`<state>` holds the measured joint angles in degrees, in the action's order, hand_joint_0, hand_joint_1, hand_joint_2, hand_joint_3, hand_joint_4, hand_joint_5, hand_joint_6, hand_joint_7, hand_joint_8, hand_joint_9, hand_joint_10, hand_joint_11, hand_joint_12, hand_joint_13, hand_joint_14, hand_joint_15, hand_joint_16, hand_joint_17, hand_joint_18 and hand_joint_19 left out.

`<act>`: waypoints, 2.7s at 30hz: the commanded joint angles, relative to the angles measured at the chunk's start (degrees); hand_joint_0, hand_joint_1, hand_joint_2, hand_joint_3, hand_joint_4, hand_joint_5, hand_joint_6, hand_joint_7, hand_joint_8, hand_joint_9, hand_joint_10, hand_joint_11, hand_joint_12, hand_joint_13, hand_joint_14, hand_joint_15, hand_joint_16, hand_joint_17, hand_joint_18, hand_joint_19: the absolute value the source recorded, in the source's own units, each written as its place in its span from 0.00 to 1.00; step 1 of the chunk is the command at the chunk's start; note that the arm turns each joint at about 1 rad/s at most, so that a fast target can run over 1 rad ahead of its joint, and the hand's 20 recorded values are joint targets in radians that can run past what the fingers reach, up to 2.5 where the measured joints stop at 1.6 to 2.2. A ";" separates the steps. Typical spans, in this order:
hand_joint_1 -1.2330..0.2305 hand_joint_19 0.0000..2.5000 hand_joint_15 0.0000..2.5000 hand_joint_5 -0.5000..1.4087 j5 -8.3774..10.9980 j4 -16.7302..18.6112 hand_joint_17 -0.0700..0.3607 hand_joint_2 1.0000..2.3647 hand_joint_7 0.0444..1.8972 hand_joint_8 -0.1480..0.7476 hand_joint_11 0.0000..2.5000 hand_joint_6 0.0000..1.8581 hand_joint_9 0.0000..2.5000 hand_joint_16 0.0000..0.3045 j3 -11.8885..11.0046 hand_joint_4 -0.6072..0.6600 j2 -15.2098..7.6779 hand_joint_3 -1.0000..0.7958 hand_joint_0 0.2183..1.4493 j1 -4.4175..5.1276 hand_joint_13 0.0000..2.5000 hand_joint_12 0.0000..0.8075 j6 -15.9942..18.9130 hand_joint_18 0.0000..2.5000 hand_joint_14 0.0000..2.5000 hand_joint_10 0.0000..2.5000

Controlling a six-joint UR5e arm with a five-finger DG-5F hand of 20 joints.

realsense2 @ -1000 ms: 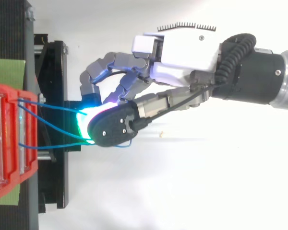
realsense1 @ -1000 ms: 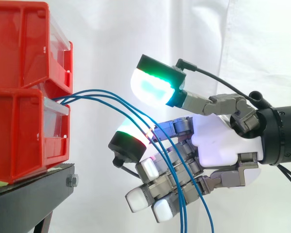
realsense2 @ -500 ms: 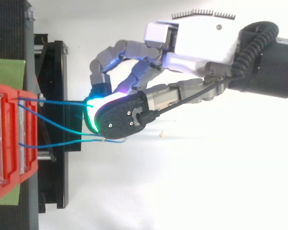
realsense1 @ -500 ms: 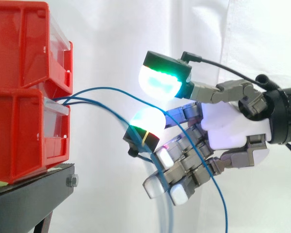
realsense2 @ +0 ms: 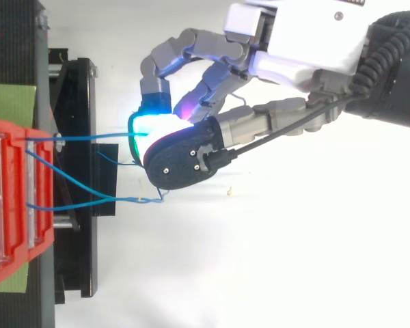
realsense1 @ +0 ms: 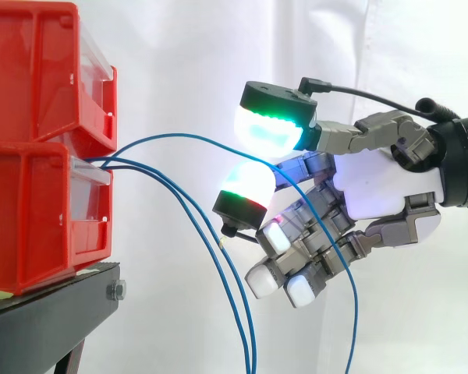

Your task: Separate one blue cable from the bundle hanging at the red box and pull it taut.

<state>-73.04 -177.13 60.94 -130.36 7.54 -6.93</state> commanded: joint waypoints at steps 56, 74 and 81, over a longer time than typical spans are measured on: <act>0.36 0.20 0.19 0.15 2.81 3.02 0.45 0.00 0.66 0.57 0.44 0.50 0.39 0.18 0.94 0.53 -0.07 0.28 0.43 0.46 0.32 0.49 6.41 0.31 0.01 0.01; 0.40 0.37 0.64 0.13 2.55 6.18 0.42 0.00 0.63 0.55 0.68 0.51 0.36 0.16 1.73 0.51 -0.25 0.28 0.46 0.46 0.50 0.45 8.43 0.39 0.00 0.14; 0.40 0.60 0.58 0.13 1.50 6.18 0.35 0.00 0.62 0.56 0.57 0.51 0.30 0.12 1.82 0.52 -0.95 0.28 0.47 0.10 0.40 0.45 8.60 0.48 0.66 0.61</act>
<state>-71.21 -170.98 62.74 -131.22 7.73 1.64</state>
